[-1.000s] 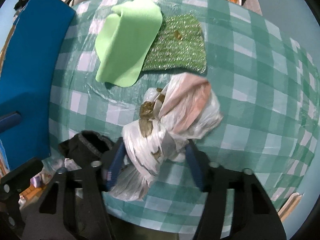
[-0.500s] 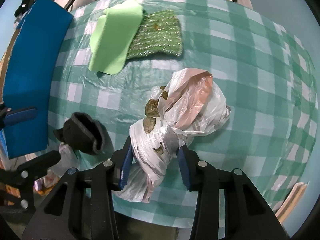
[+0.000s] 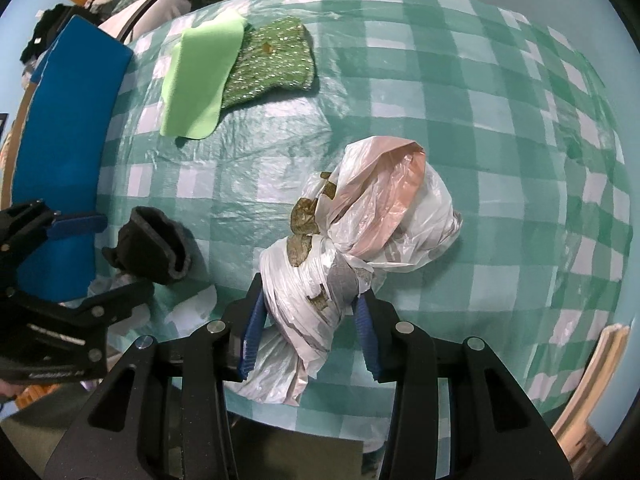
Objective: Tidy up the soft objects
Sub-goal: 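Grasp the black sock with the left gripper and lift it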
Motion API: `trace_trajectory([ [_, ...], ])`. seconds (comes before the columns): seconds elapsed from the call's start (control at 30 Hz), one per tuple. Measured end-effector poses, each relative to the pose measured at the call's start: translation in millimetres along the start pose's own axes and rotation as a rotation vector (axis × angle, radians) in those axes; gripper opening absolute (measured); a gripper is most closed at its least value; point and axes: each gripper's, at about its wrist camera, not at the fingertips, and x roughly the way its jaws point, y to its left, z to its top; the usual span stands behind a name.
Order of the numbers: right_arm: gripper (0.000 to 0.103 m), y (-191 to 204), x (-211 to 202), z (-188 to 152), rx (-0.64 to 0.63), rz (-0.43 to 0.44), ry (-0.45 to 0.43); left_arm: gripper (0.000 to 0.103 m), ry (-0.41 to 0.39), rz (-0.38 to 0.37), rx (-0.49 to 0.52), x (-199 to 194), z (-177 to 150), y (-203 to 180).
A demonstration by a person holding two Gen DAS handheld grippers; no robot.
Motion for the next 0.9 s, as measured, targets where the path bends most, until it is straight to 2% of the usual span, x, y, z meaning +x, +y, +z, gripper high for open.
trace_trajectory([
  [0.23, 0.041, 4.2, -4.2, 6.2, 0.016, 0.001, -0.007, 0.079, 0.018, 0.002, 0.006, 13.1, 8.1, -9.4],
  [0.4, 0.041, 4.8, -11.3, 6.6, 0.016, 0.003, -0.019, 0.079, -0.001, 0.001, 0.005, 15.1, 12.5, -12.7],
  [0.47, 0.041, 4.2, -14.7, 4.3, 0.013, 0.004, -0.024, 0.076, -0.001, 0.001, 0.004, 16.3, 11.9, -14.7],
  [0.53, 0.041, 4.5, -17.7, 3.0, 0.009, 0.007, -0.028, 0.064, 0.006, -0.007, 0.001, 18.0, 12.3, -15.5],
  [0.63, 0.041, 5.3, -22.0, 0.6, -0.005, 0.013, -0.031, 0.058, 0.005, 0.004, 0.010, 22.1, 7.7, -18.0],
  [0.9, 0.041, 4.3, -36.1, -3.3, -0.042, 0.024, -0.045, 0.052, -0.026, -0.001, -0.031, 15.7, 4.3, -14.7],
])
